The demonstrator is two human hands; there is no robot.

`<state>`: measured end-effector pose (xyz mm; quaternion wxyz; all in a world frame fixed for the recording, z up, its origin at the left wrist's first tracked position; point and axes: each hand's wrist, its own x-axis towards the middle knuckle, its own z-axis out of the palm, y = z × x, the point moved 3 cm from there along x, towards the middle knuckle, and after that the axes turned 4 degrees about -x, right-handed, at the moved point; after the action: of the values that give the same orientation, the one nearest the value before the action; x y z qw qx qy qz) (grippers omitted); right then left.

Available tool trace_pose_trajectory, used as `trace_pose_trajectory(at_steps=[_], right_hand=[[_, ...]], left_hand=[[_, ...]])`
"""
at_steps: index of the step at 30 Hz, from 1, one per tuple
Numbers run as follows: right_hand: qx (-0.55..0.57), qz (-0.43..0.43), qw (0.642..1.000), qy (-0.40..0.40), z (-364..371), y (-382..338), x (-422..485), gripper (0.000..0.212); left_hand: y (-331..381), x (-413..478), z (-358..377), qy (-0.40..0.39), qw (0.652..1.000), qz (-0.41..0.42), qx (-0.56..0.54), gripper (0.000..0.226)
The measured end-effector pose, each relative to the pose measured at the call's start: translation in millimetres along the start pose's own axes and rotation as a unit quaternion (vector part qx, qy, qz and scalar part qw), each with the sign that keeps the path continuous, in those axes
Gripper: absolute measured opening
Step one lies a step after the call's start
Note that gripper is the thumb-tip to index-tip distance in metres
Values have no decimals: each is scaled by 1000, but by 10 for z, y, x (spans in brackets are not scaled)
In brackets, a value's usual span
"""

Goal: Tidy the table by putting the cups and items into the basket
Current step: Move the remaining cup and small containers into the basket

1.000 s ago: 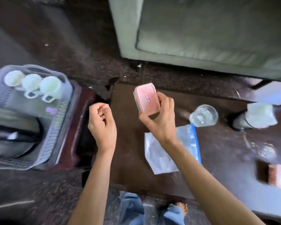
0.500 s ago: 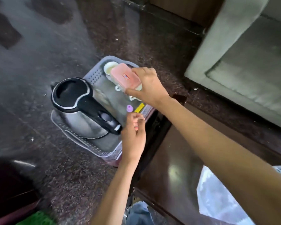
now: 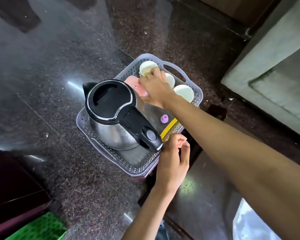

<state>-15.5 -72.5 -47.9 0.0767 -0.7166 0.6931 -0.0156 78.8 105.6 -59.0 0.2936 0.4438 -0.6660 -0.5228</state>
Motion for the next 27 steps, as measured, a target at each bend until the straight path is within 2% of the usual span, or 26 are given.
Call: trace_pose_trajectory(at_steps=[6,11,15,20,27], right_hand=[[-16,49,999,4,204,41,-37,53],[-9,46,999,5,171,62,-57,61],[31,47,993,108,-50,186,-311,51],[110,92,958,249,-324,521,-1070,37],[123,218,923,293,-314,1098,-2698,27]], left_hand=[[-23,-16,-2,-6,1000,16,-5,24],[-45,-15,22,2,1000,11,11,10],[-3,-24,97,-7,1000,7,20,7],[160,-138,351,-20,999,17,38,8],[477,-537,1066,-72,995,48,48,7]])
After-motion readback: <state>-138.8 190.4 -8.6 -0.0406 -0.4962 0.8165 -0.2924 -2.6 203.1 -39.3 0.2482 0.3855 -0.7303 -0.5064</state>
